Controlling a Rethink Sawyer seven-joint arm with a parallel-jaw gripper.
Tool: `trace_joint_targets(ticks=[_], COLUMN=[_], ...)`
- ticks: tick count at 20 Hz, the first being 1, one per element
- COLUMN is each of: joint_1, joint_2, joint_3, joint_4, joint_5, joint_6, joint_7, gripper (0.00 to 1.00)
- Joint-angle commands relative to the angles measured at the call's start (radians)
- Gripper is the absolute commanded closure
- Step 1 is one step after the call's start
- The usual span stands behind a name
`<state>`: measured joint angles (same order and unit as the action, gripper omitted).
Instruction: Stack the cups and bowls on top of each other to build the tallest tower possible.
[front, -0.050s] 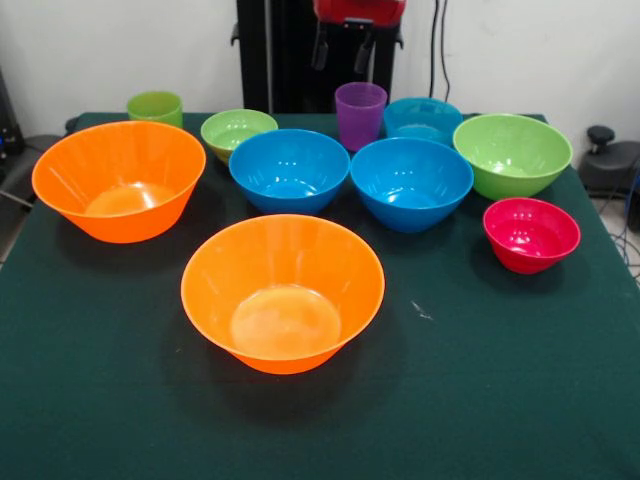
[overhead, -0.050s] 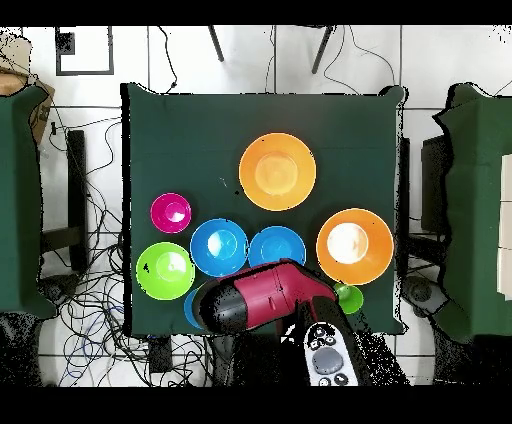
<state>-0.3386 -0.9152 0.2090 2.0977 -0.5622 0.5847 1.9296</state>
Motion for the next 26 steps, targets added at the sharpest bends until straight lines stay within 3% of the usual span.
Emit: trace_joint_targets(ticks=[1,6,14,26], joint_1=[0.028,-0.006,0.016,0.025], joint_2=[0.127,0.138,0.158,0.071], joint_3=[0.019,0.021,-0.001,0.000], joint_4=[-0.004,0.040,0.040,0.118], joint_5=[-0.115,-0.131,-0.144,-0.116], joint_6=[-0.123,-0.175,-0.199,-0.193], joint_7=[0.015,0.010,0.036,0.044], gripper=[0.00,0.00,0.00,0.00])
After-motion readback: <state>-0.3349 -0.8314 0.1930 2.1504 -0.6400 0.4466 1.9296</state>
